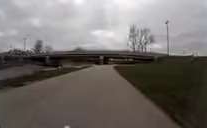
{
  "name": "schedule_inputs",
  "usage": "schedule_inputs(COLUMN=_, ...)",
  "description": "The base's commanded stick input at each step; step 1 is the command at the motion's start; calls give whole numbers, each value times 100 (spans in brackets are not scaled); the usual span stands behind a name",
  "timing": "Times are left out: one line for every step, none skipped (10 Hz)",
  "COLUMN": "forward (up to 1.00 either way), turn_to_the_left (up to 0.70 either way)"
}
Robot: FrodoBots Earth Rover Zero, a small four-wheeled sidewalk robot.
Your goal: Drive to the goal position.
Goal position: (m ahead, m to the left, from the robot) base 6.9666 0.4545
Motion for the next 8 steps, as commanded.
schedule_inputs(forward=100, turn_to_the_left=0)
schedule_inputs(forward=100, turn_to_the_left=0)
schedule_inputs(forward=100, turn_to_the_left=0)
schedule_inputs(forward=100, turn_to_the_left=0)
schedule_inputs(forward=100, turn_to_the_left=0)
schedule_inputs(forward=100, turn_to_the_left=0)
schedule_inputs(forward=100, turn_to_the_left=0)
schedule_inputs(forward=100, turn_to_the_left=0)
